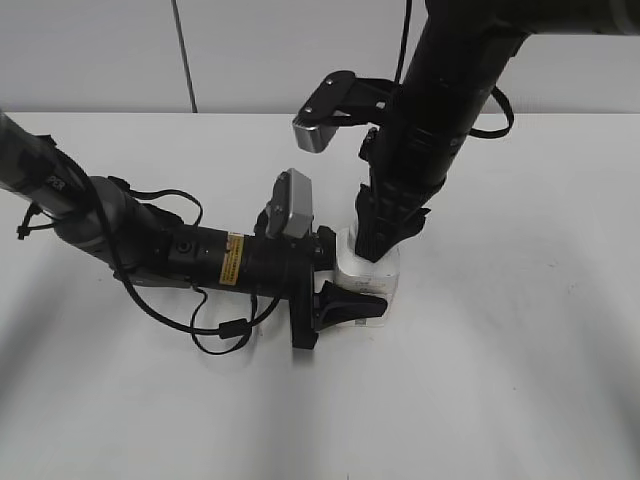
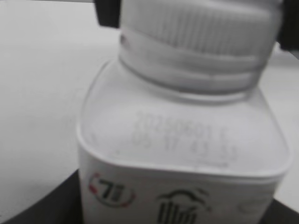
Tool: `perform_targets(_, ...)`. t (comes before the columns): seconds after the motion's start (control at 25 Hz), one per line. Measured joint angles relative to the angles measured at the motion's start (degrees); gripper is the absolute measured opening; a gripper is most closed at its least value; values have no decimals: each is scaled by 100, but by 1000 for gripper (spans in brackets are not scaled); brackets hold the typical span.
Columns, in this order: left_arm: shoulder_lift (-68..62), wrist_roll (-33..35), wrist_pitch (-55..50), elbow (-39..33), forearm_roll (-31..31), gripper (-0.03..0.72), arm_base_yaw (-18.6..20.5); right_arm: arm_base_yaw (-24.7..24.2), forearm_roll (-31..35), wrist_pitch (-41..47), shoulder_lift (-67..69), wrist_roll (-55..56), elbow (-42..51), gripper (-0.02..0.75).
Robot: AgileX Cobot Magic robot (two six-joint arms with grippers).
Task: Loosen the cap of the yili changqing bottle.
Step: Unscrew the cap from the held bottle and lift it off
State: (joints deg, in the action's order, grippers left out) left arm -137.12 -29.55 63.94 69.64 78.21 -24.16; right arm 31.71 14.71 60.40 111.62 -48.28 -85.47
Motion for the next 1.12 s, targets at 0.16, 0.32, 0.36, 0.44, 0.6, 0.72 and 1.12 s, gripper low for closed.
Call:
perform_targets(0.16, 0, -6, -19, 0, -4, 419, 0, 0, -38, -50, 0, -928, -6, 396)
perform_targets(0.32, 0, -6, -19, 0, -4, 419, 0, 0, -112, -55, 0, -1832, -6, 396)
perform_targets(0.36, 0, -6, -19, 0, -4, 419, 0, 0, -131, -55, 0, -2059, -6, 396)
perform_targets(0.44, 0, -6, -21, 0, 1, 419, 0, 0, -147, -57, 0, -2383, -6, 396)
perform_targets(0.6, 0, -6, -26, 0, 1, 419, -5, 1, -205, -57, 0, -2561, -6, 396)
perform_targets(0.72, 0, -6, -33, 0, -4, 419, -11, 1, -235, -21, 0, -2595, -19, 396)
perform_targets(1.12, 0, -6, -22, 0, -8, 419, -11, 1, -207, 113, -5, -2847, -65, 393)
